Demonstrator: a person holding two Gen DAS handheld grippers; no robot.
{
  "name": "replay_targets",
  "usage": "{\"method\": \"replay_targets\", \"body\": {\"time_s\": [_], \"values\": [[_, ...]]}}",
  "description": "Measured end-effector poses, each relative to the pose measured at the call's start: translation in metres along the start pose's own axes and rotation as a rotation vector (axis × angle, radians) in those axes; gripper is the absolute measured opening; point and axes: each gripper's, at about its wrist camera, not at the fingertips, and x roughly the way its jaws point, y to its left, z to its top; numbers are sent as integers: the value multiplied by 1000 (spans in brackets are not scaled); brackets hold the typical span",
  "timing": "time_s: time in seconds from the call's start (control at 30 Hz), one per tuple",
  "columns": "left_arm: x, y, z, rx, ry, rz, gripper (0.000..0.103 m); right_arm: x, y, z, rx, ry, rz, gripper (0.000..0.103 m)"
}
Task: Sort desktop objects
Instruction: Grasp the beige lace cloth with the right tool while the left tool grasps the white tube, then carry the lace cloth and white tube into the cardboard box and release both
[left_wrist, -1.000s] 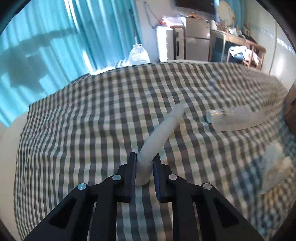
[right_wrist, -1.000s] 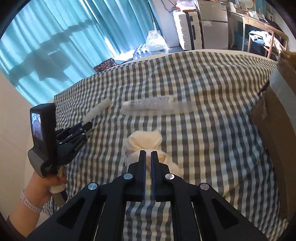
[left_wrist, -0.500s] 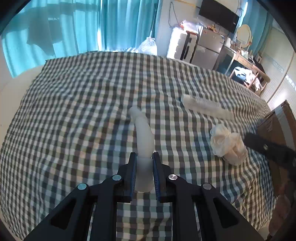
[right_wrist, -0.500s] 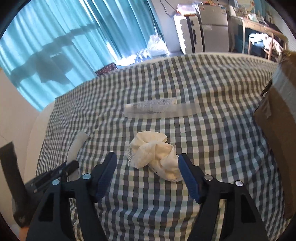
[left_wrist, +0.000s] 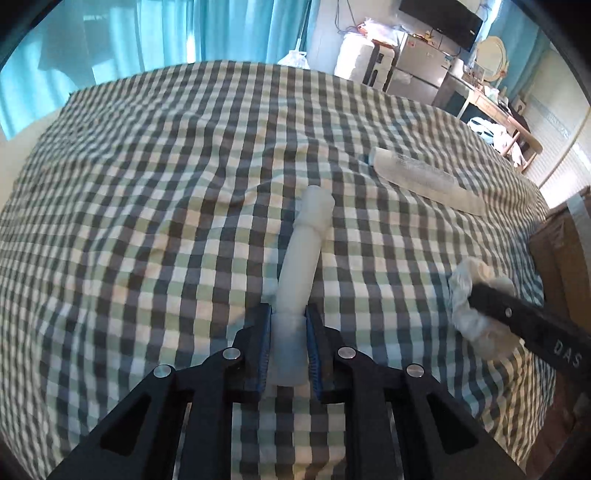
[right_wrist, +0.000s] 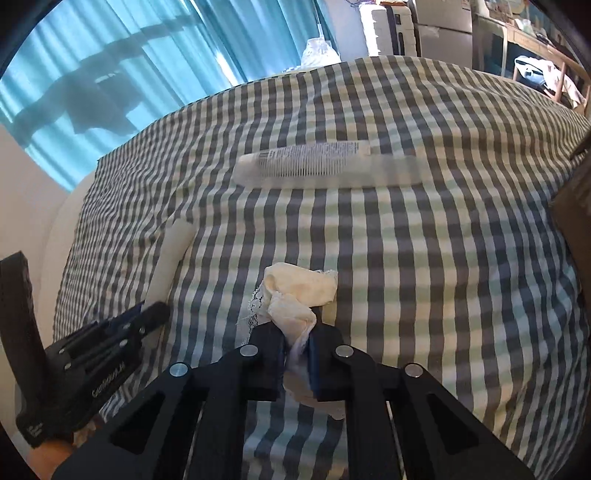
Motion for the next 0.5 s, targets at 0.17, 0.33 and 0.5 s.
{"method": "replay_targets", "body": {"time_s": [0.17, 0.33, 0.5], "values": [[-43, -15, -5, 6, -54, 1, 18, -32, 6, -16, -7, -2, 15, 10], [-101, -26, 0, -17, -139, -10, 18, -78, 10, -29, -2, -52, 24, 10], [-162, -44, 1, 32, -227, -12, 18, -134, 20, -39, 4, -138, 26, 10]]}}
